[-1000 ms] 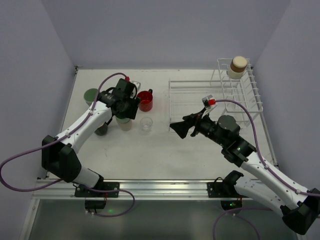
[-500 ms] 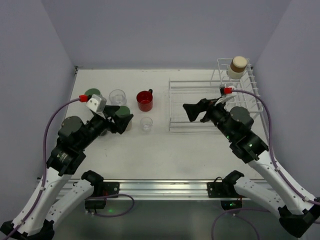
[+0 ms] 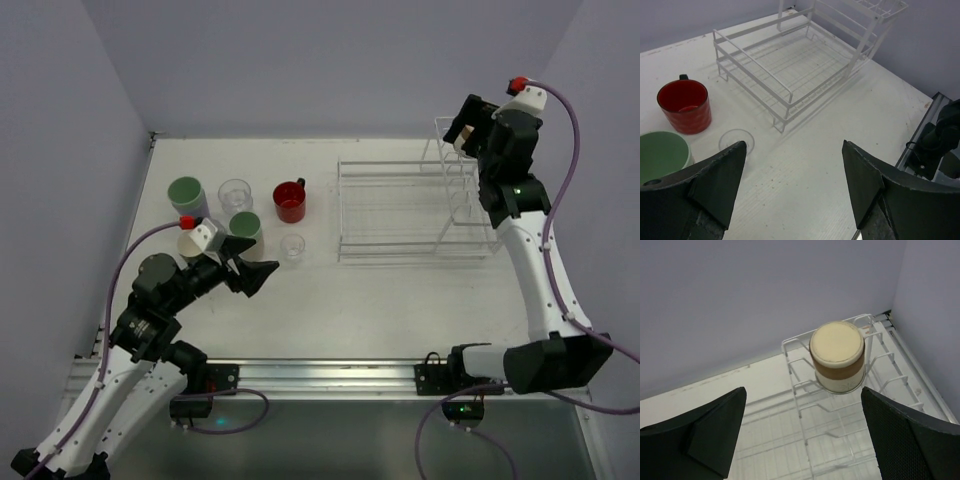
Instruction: Unload the cups from the dish rack
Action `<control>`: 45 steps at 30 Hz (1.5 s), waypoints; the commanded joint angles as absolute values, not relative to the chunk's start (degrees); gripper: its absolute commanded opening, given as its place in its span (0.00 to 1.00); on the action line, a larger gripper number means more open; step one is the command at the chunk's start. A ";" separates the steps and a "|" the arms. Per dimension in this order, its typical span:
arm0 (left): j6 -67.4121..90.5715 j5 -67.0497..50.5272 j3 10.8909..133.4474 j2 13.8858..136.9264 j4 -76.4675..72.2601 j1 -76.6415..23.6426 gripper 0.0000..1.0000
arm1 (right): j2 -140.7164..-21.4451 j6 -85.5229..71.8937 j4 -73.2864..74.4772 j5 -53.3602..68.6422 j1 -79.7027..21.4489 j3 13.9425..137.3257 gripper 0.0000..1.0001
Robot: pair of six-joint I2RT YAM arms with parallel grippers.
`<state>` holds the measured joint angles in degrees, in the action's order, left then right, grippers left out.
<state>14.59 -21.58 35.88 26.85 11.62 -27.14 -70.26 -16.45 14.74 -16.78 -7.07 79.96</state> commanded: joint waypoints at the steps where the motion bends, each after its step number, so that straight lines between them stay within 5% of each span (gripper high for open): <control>1: 14.68 -23.47 36.83 28.21 9.58 -27.68 0.81 | -76.62 -11.62 18.37 -20.55 -5.19 86.91 0.99; 23: 13.18 -18.98 37.79 31.46 12.13 -32.44 0.82 | -100.37 -9.40 20.92 -24.17 -0.97 102.91 0.99; 27: 13.18 -18.98 37.88 32.17 11.95 -31.47 0.82 | -100.55 -9.49 20.83 -23.73 -0.79 103.36 0.86; 29: 13.18 -18.98 37.88 32.61 12.04 -31.03 0.82 | -100.37 -9.40 20.83 -23.64 -0.79 103.88 0.63; 33: 13.27 -18.29 37.88 32.70 11.95 -30.67 0.82 | -96.69 -9.84 18.64 -22.77 -0.88 102.66 0.39; 40: 18.44 -20.12 38.23 33.92 7.40 -30.67 0.82 | -79.56 -15.53 8.62 -13.03 -1.49 92.74 0.35; 45: 27.49 -25.22 37.18 36.47 -3.93 -30.76 0.82 | -66.82 -26.61 0.64 6.31 -7.54 74.57 0.36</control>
<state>20.32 -20.99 35.90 35.29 6.83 -31.09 -72.79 -18.46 9.45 -7.88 -3.57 83.20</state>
